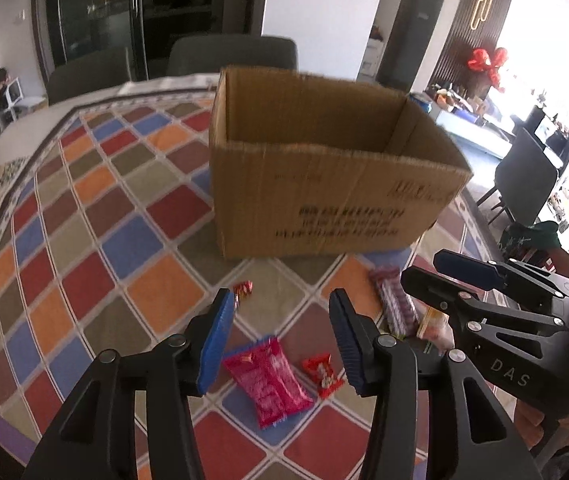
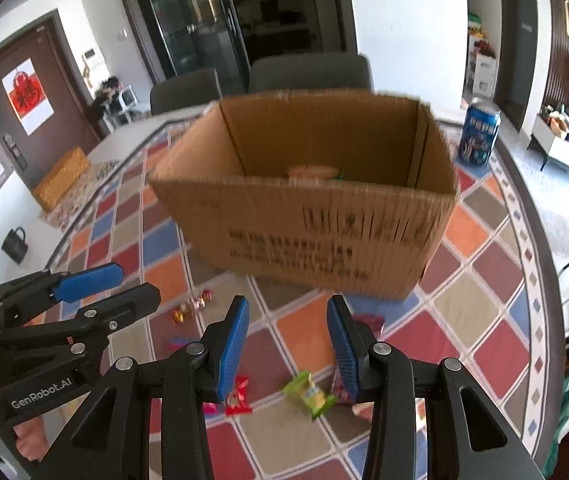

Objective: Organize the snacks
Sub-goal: 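Withdraw both grippers from the box toward the pink bag and green-yellow packet, then grasp the pink bag with the left gripper while the right gripper grasps the green-yellow packet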

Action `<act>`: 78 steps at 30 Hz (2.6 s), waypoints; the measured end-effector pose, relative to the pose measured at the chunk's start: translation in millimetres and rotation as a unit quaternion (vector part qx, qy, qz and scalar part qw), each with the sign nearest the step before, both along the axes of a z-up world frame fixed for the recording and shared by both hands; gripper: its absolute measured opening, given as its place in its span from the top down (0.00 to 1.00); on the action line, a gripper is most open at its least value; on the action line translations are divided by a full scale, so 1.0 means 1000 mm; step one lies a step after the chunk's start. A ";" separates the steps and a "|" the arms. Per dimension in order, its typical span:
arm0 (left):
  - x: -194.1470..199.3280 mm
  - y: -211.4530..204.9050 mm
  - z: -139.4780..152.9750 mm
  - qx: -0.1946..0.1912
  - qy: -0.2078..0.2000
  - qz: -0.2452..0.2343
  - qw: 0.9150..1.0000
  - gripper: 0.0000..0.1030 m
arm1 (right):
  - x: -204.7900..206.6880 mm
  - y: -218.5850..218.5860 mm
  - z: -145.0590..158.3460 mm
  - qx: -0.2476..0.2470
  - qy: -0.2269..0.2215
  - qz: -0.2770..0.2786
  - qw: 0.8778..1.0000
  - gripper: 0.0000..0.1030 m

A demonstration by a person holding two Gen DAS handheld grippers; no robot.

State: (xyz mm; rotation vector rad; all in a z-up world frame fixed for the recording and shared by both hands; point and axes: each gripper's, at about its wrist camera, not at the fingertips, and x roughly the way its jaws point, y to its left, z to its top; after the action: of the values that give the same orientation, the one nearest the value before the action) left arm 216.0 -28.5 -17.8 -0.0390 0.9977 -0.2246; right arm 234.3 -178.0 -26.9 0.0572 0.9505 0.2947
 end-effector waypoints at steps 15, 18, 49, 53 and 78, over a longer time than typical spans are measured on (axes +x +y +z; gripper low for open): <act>-0.015 0.004 -0.056 -0.013 0.087 0.013 0.996 0.45 | -0.004 0.009 -0.049 -0.031 0.099 0.034 0.994 0.60; -0.018 0.002 -0.063 -0.013 0.097 0.011 0.995 0.45 | -0.008 0.010 -0.055 -0.036 0.106 0.041 0.993 0.60; -0.013 0.002 -0.105 0.006 0.144 0.017 0.989 0.41 | -0.004 0.030 -0.102 -0.095 0.155 0.095 0.979 0.60; -0.010 -0.001 -0.105 0.012 0.139 0.014 0.990 0.41 | -0.001 0.029 -0.105 -0.092 0.159 0.095 0.978 0.60; -0.020 0.005 -0.092 0.001 0.095 0.015 0.995 0.61 | -0.017 0.023 -0.090 -0.043 0.115 0.063 0.990 0.87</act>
State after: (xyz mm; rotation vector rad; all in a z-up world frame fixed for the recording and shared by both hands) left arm 195.6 -24.0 -110.0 -0.0742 1.1857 -0.1942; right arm 217.6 -155.5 -116.7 -0.0492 1.1965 0.3697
